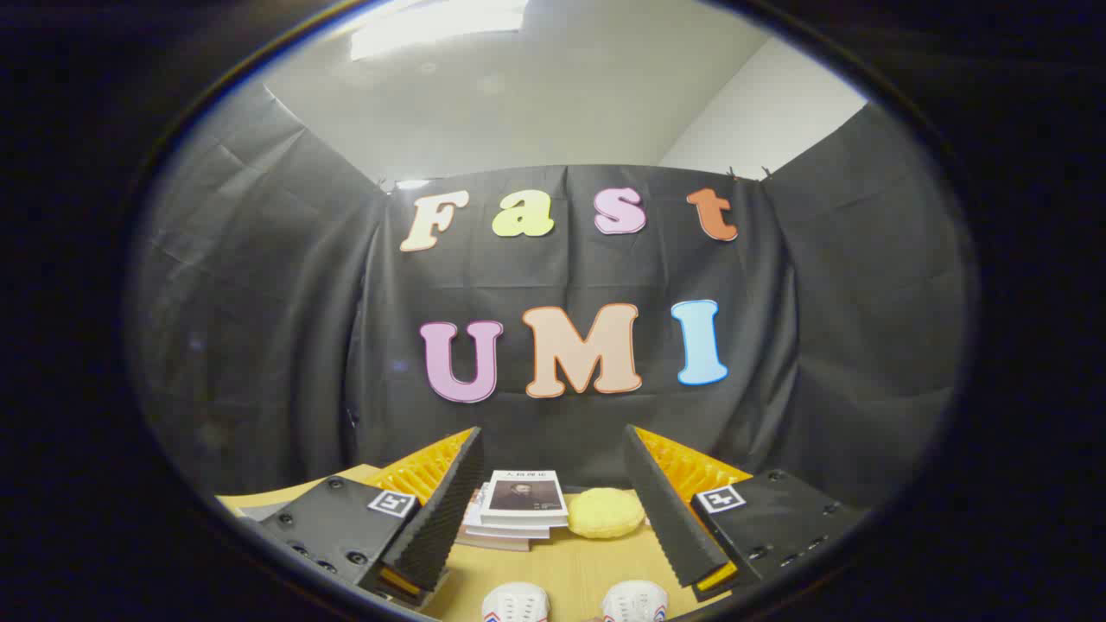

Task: Open the storage box then place both shoes into the box .Put the left shoe in first, then the right shoe, with the right side of both shoes facing outward in a uniform manner.

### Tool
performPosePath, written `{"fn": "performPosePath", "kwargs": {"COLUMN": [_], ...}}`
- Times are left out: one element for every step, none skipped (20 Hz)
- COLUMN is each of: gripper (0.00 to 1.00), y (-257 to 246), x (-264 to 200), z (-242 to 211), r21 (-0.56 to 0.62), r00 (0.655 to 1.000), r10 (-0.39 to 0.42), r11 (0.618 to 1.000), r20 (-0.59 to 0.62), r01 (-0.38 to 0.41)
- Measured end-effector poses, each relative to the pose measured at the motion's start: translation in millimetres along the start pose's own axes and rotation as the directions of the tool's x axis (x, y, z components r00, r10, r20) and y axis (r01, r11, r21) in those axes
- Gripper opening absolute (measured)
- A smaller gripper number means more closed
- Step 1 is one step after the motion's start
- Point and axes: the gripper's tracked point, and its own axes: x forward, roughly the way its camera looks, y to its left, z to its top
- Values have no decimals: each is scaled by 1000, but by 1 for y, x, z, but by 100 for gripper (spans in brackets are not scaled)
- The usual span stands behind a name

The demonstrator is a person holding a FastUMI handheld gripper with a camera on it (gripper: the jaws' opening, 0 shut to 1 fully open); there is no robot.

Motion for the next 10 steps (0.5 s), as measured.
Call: {"fn": "performPosePath", "kwargs": {"gripper": [100, 100, 100, 100, 100, 100, 100, 100, 100, 100], "y": [0, 0, 0, 1, 0, 0, -2, -5, -6, -6], "x": [-2, -3, -3, -4, -4, -5, -5, -7, -6, -6], "z": [-1, -2, -2, -3, -4, -3, -3, -3, -3, -5], "r21": [-3, -10, -18, -26, -32, -33, -33, -35, -37, -36], "r00": [1000, 1000, 1000, 1000, 1000, 1000, 1000, 1000, 1000, 1000], "r10": [2, 4, 6, 8, 8, 8, 2, -9, -13, -14], "r11": [1000, 1000, 1000, 1000, 999, 999, 999, 999, 999, 999], "r20": [-2, -3, -5, -6, -6, -6, -7, -7, -9, -12], "r01": [-2, -4, -7, -9, -8, -9, -2, 8, 12, 13]}}
